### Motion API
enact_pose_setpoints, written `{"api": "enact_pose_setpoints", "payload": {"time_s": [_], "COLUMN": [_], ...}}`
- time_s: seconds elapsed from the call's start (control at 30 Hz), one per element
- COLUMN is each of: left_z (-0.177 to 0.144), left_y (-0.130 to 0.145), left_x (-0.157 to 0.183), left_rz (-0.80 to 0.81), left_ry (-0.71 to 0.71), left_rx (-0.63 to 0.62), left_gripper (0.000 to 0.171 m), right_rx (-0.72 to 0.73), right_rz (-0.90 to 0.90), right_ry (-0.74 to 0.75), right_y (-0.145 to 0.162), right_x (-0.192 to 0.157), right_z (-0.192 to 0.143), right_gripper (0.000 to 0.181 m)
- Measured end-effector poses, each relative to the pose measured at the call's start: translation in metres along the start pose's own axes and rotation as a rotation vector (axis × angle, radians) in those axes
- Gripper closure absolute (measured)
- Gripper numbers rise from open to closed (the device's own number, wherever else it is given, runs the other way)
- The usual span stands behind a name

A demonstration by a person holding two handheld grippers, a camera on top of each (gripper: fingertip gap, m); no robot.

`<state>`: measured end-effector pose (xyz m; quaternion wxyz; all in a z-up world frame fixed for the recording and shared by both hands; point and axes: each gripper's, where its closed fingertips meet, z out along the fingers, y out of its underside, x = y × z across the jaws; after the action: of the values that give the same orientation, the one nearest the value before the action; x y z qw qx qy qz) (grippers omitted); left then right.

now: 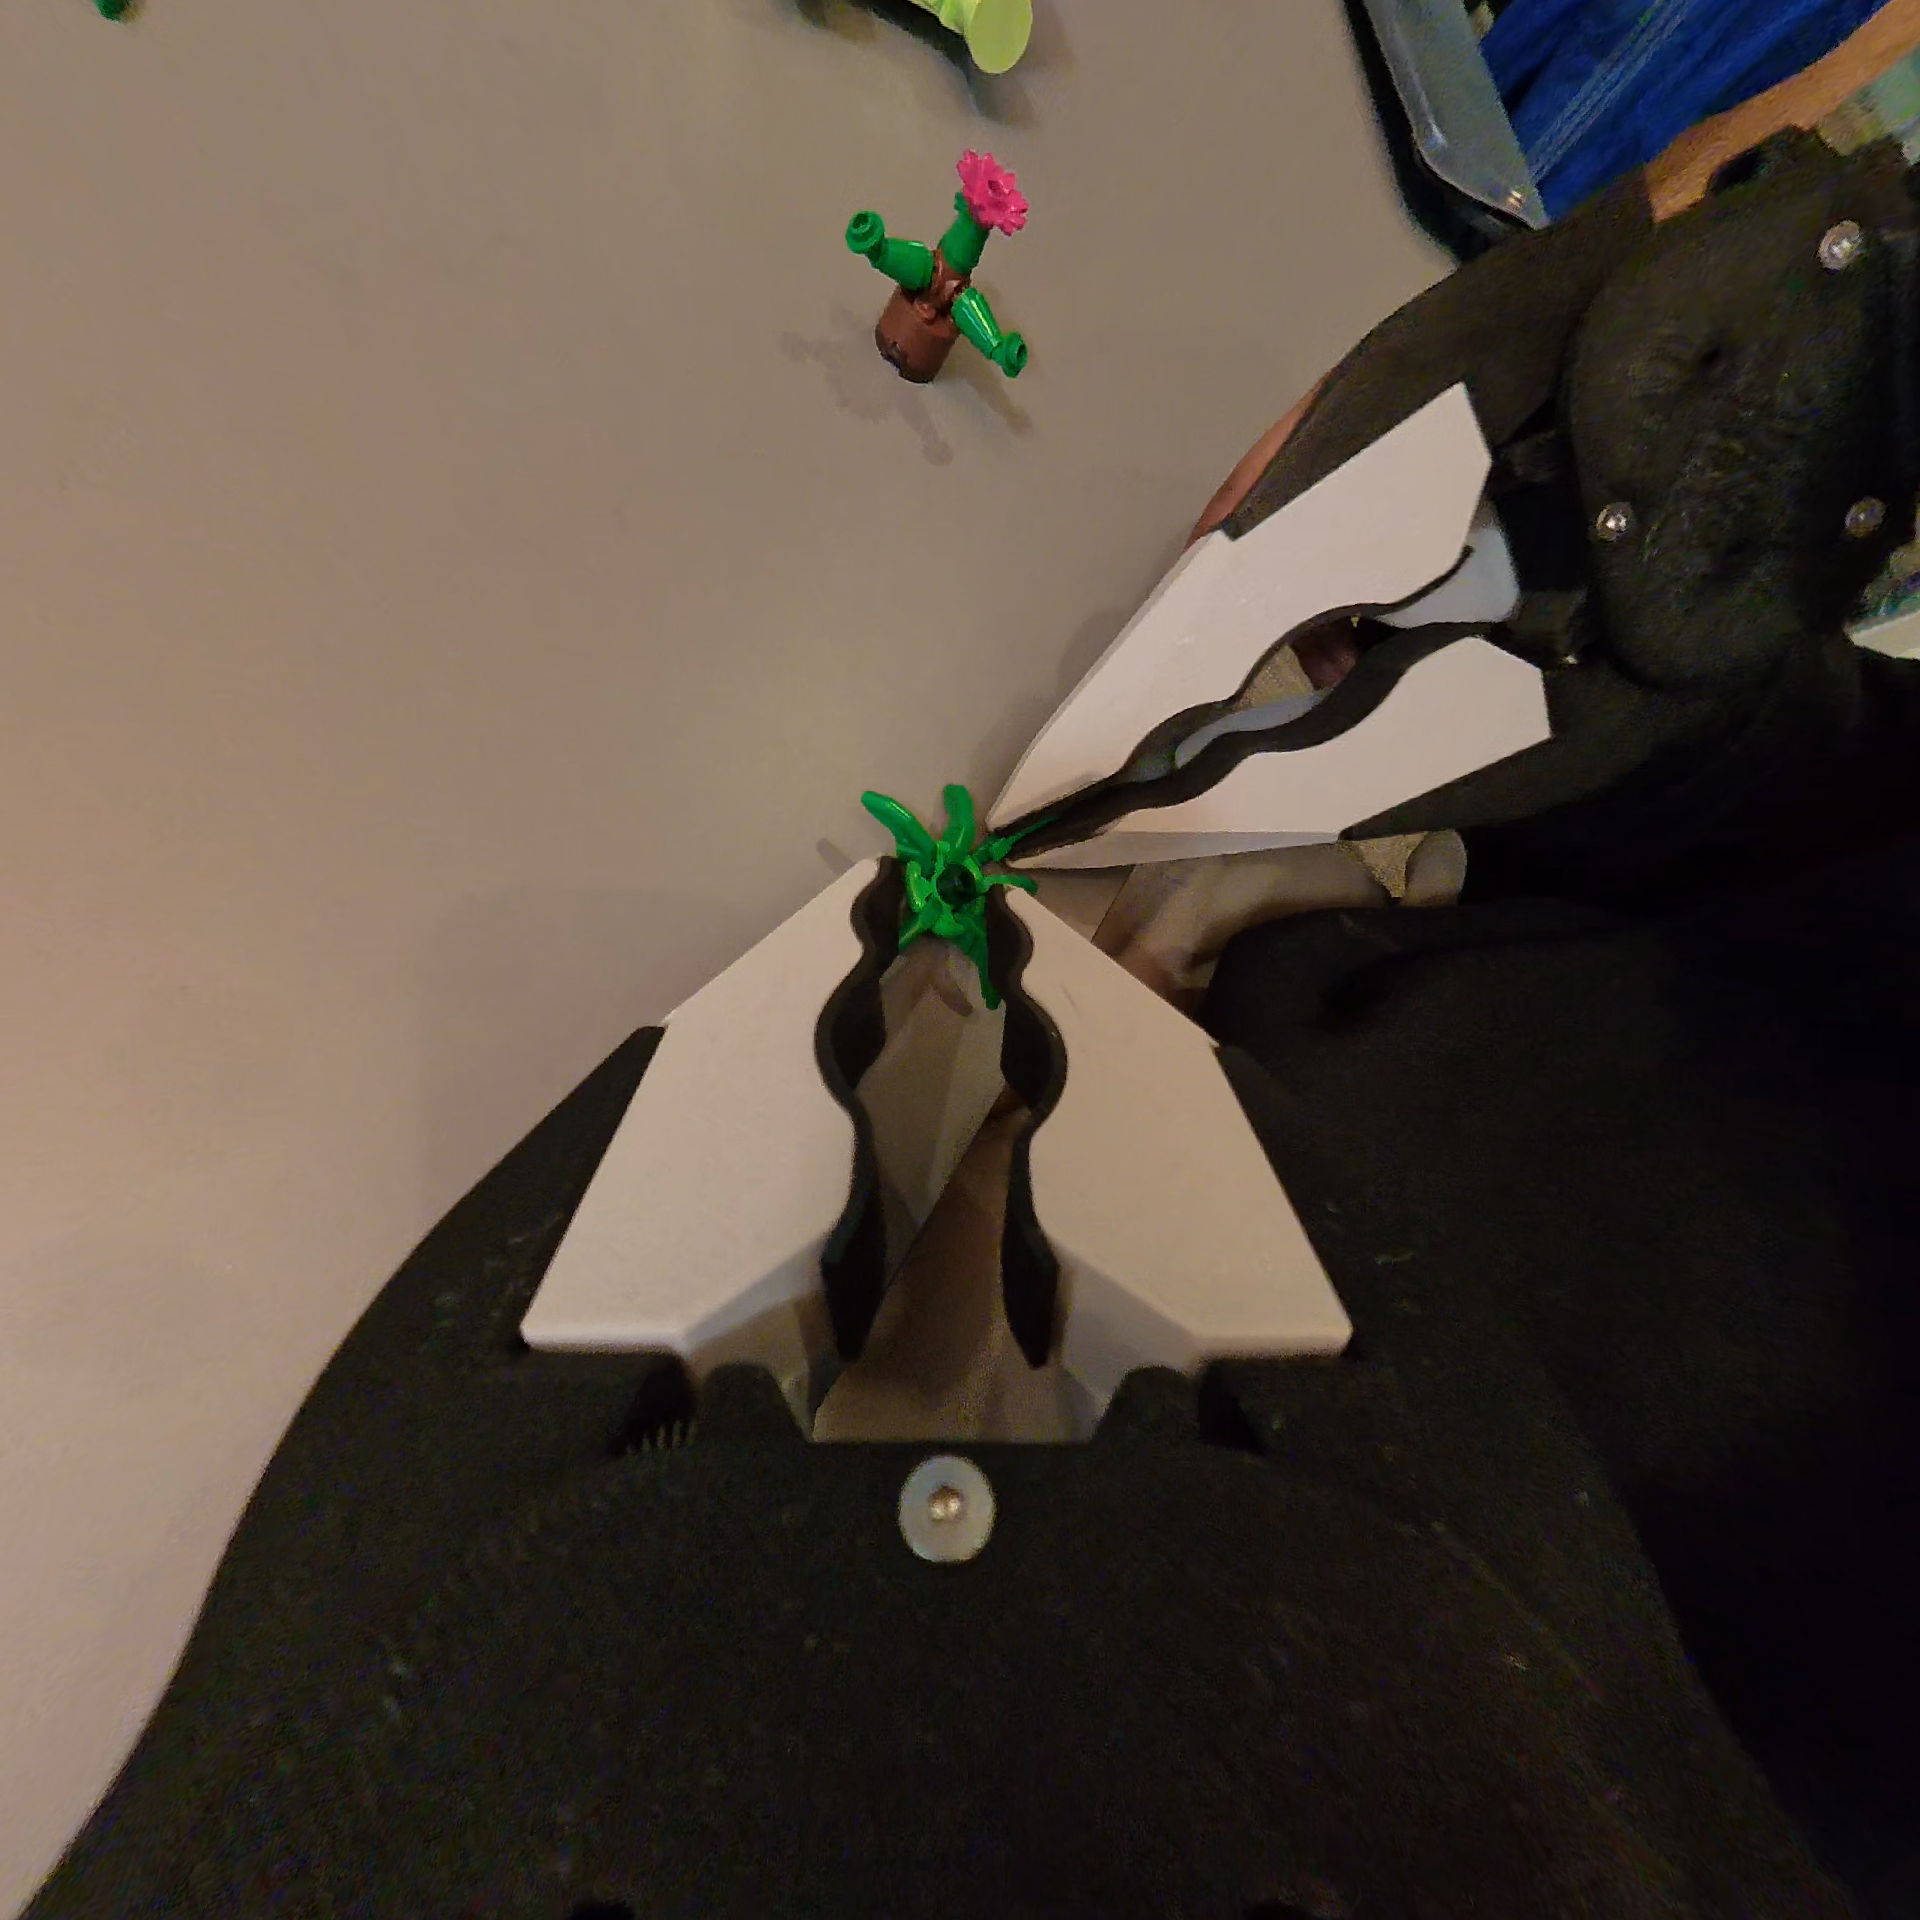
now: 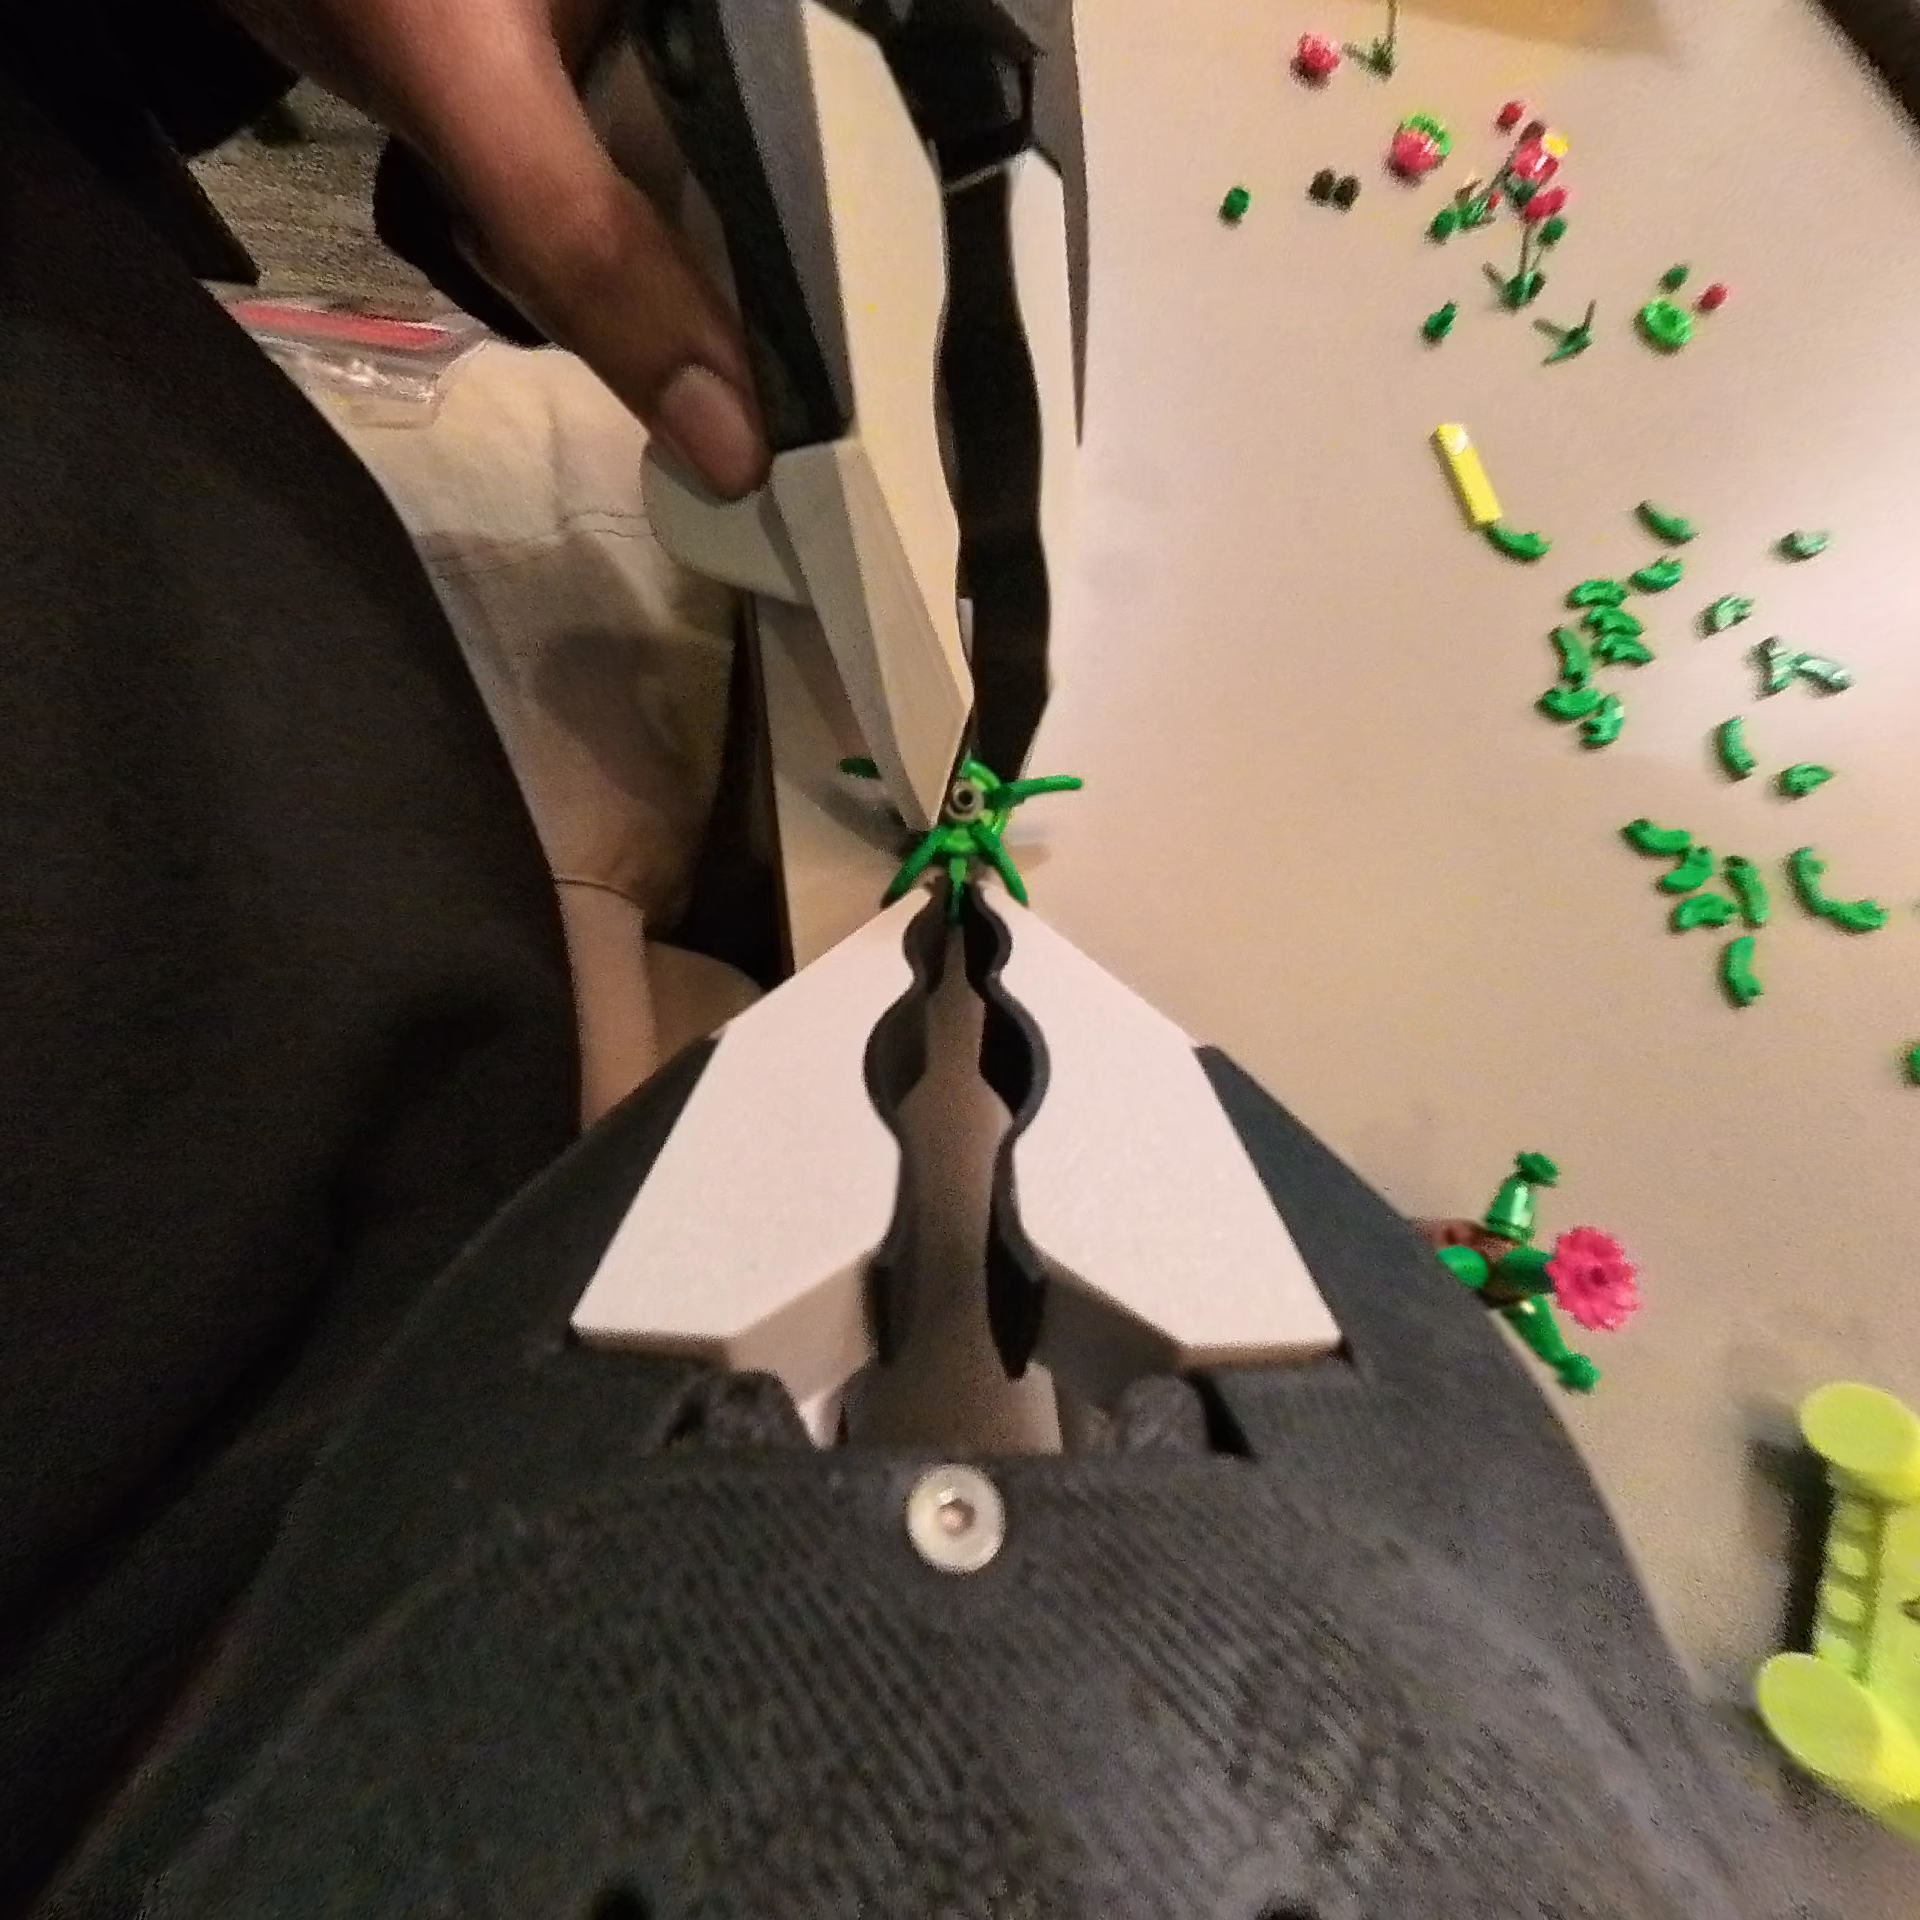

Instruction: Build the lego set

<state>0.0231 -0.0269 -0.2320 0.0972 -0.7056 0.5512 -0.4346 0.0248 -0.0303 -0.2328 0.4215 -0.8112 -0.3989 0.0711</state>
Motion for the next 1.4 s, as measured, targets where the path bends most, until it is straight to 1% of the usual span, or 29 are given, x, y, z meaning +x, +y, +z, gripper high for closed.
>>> {"api": "enact_pose_setpoints", "payload": {"time_s": [0.13,0.57,0.87,1.03,1.2,1.4], "left_z": [0.0010,-0.0003,-0.0008,-0.0010,-0.0010,-0.0016], "left_y": [0.0004,0.0017,0.0037,0.0042,0.0053,0.0055], "left_x": [0.0020,0.0021,0.0022,0.0023,0.0018,0.0012], "left_rz": [-0.022,-0.054,-0.122,-0.144,-0.108,-0.119], "left_ry": [0.028,0.054,0.093,0.112,0.072,0.084], "left_rx": [0.006,0.000,0.000,-0.015,-0.025,-0.040], "left_gripper": [0.159,0.161,0.160,0.160,0.159,0.159], "right_rx": [-0.010,-0.009,-0.010,-0.012,-0.014,-0.017], "right_rz": [0.046,0.070,0.099,0.082,0.068,0.040], "right_ry": [-0.043,-0.083,-0.115,-0.098,-0.088,-0.094], "right_y": [0.0016,0.0004,-0.0001,-0.0006,-0.0012,-0.0024], "right_x": [-0.0013,-0.0034,-0.0036,-0.0036,-0.0034,-0.0035], "right_z": [0.0007,0.0019,0.0027,0.0032,0.0037,0.0048], "right_gripper": [0.180,0.180,0.180,0.180,0.180,0.180]}}
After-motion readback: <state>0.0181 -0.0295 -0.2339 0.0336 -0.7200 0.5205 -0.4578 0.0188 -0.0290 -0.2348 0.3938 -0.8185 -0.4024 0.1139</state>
